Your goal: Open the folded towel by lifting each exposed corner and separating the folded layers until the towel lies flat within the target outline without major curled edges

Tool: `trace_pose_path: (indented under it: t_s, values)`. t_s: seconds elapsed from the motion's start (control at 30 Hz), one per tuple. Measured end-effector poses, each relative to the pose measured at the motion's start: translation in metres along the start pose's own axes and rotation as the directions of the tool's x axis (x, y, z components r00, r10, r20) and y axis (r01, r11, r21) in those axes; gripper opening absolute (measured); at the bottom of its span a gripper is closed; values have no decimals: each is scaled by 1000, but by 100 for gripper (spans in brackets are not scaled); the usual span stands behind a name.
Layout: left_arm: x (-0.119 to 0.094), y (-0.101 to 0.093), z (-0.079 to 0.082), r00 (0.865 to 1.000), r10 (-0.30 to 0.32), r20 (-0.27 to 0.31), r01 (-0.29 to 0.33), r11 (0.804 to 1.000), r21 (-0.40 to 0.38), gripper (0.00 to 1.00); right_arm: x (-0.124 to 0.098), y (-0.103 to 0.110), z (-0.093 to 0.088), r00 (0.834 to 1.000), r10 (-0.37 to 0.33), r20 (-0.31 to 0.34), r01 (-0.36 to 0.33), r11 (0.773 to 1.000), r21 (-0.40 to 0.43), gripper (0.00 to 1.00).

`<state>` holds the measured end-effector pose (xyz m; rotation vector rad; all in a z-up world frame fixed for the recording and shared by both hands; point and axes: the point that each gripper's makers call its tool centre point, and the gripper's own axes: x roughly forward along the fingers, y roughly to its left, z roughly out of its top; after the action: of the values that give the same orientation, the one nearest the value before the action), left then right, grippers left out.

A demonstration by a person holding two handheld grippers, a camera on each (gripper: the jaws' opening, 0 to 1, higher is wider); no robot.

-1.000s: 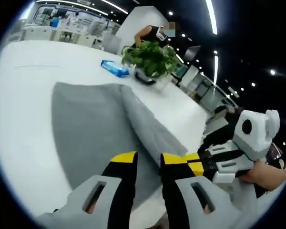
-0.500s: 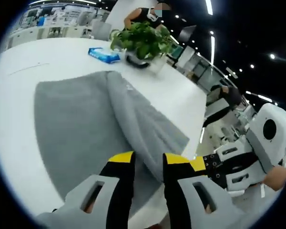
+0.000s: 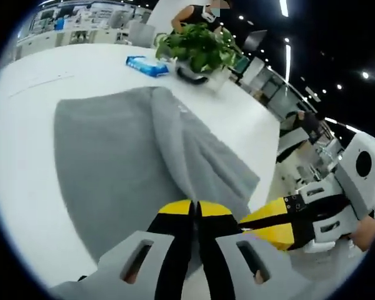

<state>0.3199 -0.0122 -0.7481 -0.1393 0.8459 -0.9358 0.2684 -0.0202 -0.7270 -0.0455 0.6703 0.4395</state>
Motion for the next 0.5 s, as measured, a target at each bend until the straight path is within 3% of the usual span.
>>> trace_pose_path:
  t_s: [0.27,0.5]
  values:
    - [-17,25,7,998,46,47,-44,998,-43,1,-4,-29,-1,993,-116,3,116,991,62,9]
    - [-36,44,10,992,85,94,-77,993,-88,1,-5,-40,-7,987,-161,-24,162,984,75,8]
